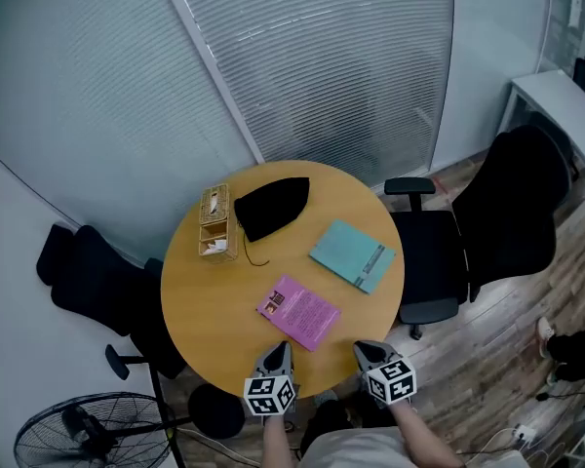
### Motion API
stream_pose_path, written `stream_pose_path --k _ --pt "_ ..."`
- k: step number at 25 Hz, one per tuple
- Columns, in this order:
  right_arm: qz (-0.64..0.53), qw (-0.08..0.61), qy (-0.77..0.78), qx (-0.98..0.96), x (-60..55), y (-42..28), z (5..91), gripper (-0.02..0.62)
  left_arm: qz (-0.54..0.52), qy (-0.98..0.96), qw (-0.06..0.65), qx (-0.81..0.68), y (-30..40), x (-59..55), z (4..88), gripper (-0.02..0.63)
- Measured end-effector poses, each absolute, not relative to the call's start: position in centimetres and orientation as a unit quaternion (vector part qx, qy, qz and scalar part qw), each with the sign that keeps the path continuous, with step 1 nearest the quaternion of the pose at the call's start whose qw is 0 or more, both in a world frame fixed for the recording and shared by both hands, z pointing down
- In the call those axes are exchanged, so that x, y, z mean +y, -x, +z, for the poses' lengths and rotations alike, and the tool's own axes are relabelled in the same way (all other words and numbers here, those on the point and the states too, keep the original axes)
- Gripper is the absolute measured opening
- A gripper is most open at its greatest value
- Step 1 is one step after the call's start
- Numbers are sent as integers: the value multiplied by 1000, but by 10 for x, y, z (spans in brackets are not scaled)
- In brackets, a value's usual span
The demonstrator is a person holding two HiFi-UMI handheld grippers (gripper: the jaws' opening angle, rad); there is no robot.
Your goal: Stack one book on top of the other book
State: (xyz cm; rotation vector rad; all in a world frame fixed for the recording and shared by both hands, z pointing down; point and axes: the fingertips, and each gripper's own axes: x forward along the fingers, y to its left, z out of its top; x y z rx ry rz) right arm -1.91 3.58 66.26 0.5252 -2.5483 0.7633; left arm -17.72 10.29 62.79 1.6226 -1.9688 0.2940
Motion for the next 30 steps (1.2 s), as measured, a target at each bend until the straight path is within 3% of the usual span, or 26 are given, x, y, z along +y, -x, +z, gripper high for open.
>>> stream_pose_path --k 21,30 --pt "394 192 -342 -831 12 81 711 21 197 -704 264 -629 296 22 678 26" --pt "401 232 -376 -803 9 96 757 23 230 -724 260 -596 341 -5 708 27"
